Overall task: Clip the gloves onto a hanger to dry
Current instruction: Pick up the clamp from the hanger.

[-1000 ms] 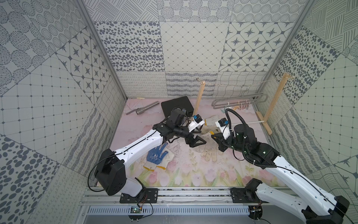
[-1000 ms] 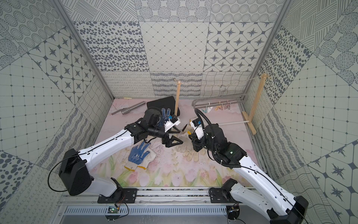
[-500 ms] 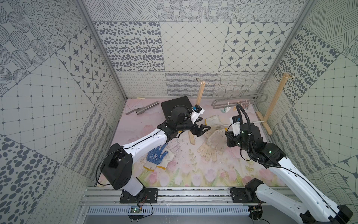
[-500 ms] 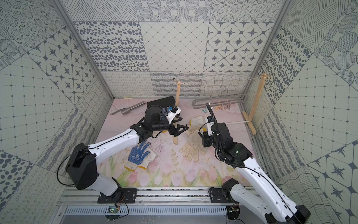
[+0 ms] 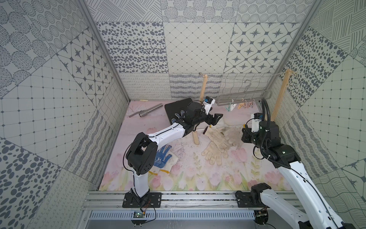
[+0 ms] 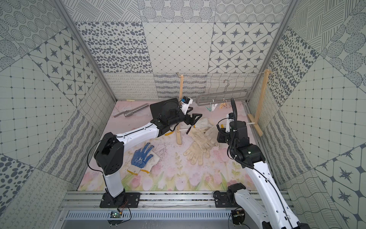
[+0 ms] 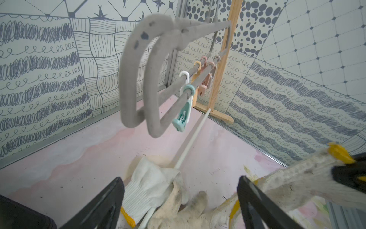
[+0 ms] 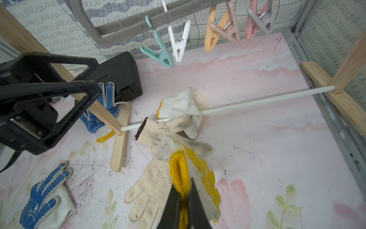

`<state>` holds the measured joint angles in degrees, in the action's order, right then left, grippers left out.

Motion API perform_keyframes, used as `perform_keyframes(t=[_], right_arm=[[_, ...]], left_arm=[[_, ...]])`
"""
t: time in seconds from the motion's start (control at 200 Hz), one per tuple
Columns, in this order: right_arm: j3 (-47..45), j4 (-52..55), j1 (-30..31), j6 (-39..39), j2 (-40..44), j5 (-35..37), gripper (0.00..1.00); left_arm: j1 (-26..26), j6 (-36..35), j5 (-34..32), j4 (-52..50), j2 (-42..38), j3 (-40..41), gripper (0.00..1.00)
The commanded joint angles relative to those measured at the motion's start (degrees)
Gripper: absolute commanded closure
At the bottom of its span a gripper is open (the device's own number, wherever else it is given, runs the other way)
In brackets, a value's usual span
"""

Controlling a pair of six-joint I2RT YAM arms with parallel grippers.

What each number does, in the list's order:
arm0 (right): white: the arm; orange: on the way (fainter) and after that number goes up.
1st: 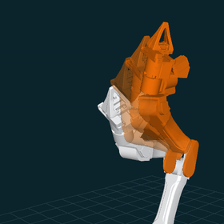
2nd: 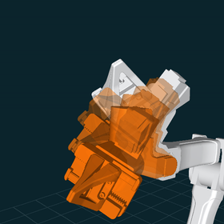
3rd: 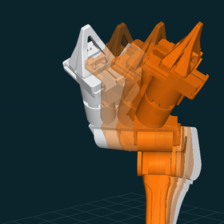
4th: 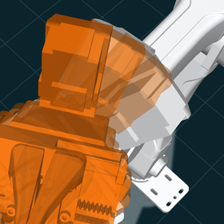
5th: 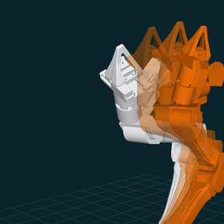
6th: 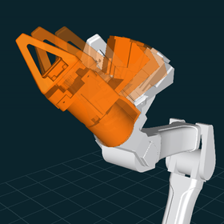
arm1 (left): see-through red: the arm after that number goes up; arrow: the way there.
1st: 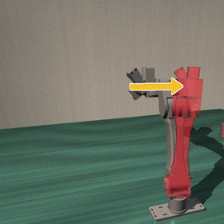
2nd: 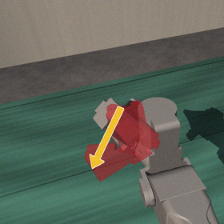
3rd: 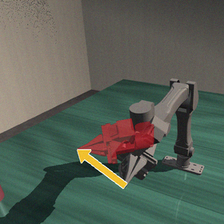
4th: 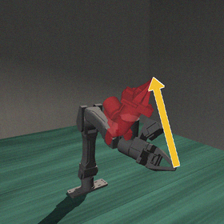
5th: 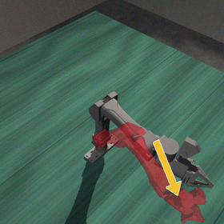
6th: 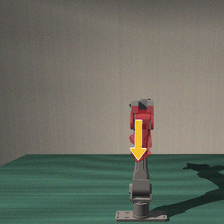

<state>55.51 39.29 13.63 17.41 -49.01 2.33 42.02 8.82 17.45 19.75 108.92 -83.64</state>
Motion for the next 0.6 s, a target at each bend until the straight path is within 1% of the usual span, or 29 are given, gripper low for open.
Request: perform_keyframes(t=[0.0, 0.185, 0.47, 0.595], right_arm=[[0.9, -3.6, -2.9, 0.3, 0.2, -4.8, 1.00], [0.5, -4.4, -5.2, 0.3, -0.1, -7.9, 1.00], [-1.0, -5.4, -6.4, -0.1, 0.1, -10.0, 1.00], [-1.5, -6.1, -7.0, -0.2, -0.1, -11.3, 1.00]], left_arm=[[-0.1, 1.6, -1.5, 6.9, 5.1, -3.9, 0.08], [-0.1, 2.3, -0.7, 13.1, 9.6, -4.7, 0.07], [-0.1, 5.4, -1.8, 27.7, 11.0, 2.4, 0.07], [0.0, 6.5, 2.6, 35.8, 12.6, 4.8, 0.07]])
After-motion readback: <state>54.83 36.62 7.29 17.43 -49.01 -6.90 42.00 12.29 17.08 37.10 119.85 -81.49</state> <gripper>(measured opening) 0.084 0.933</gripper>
